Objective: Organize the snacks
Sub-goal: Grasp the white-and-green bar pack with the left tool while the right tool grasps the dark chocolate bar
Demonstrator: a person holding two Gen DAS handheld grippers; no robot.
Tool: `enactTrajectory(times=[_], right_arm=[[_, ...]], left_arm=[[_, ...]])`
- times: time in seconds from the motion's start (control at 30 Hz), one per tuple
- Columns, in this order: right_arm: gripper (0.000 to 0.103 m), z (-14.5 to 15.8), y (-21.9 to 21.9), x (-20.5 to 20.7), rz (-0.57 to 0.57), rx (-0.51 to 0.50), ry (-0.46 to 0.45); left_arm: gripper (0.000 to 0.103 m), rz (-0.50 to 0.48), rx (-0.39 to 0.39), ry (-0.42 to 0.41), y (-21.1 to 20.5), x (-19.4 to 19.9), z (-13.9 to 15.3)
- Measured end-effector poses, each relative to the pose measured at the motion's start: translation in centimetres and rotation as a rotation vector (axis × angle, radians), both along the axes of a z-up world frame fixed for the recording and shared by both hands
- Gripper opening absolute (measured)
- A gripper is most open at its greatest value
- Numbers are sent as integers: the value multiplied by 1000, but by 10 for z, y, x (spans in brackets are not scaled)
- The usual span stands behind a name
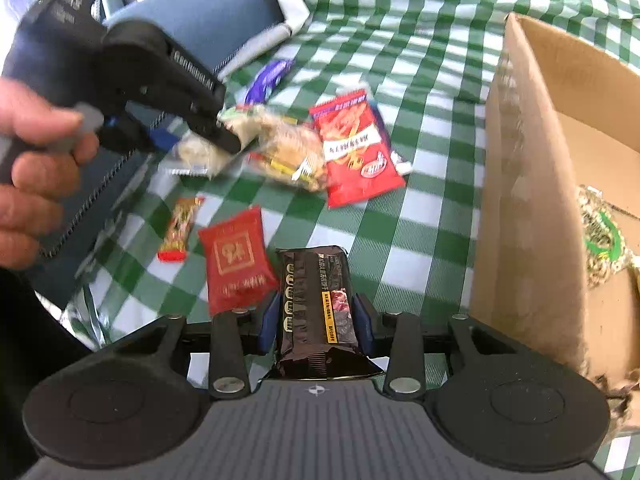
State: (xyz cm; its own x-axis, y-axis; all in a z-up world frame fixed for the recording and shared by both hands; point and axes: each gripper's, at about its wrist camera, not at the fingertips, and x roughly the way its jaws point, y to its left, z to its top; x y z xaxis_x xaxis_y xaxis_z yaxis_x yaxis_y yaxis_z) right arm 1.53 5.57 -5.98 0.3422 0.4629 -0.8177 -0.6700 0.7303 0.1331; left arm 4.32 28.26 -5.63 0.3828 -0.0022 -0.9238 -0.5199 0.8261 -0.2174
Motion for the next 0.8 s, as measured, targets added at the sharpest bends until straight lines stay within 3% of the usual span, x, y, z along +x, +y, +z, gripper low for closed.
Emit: enactTrajectory(times=[0.13,0.6,0.73,0.8], right_arm=[[42,-7,3,-3,25,-43,22],[47,-23,12,0,36,-108,58],[48,-25,13,-1,41,-113,55],[44,-25,13,-2,45,-117,46]], left_arm=[[43,-21,21,52,-4,3,-7],[51,-1,75,93,-13,14,-16],[51,-10,86,88,-13,15,-16],[44,-22,82,86,-13,15,-16]])
